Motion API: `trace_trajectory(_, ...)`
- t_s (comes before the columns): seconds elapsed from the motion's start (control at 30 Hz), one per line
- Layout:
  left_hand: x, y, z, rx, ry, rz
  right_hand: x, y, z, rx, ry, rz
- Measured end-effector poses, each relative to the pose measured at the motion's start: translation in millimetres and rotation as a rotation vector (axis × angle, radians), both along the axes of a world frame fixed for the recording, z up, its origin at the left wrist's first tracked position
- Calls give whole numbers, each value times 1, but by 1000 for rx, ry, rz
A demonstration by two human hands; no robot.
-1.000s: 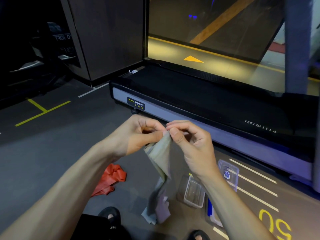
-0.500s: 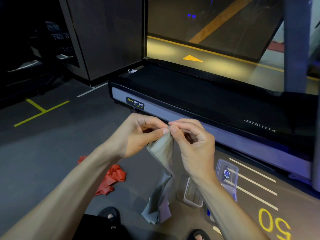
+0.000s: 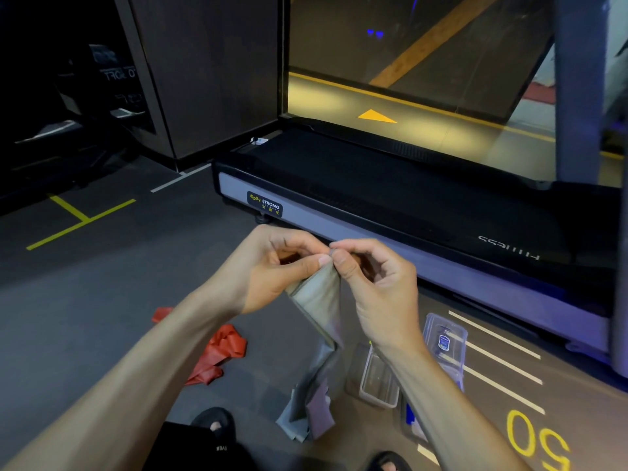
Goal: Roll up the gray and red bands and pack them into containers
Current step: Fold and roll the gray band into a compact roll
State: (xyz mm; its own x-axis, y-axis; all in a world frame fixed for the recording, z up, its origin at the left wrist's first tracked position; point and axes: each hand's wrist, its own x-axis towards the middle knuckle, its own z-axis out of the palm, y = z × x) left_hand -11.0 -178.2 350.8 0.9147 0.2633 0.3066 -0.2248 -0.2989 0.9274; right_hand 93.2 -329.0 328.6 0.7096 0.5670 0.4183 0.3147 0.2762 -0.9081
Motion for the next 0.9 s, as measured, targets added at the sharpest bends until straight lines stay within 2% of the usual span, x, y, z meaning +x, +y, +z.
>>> trace_trajectory(0.4, 4, -5, 1, -154, 8, -7, 0, 0, 3, 54, -28, -61)
trace_trajectory(0.9, 3, -2, 1, -69, 24, 20, 5, -2, 4, 16, -99, -26)
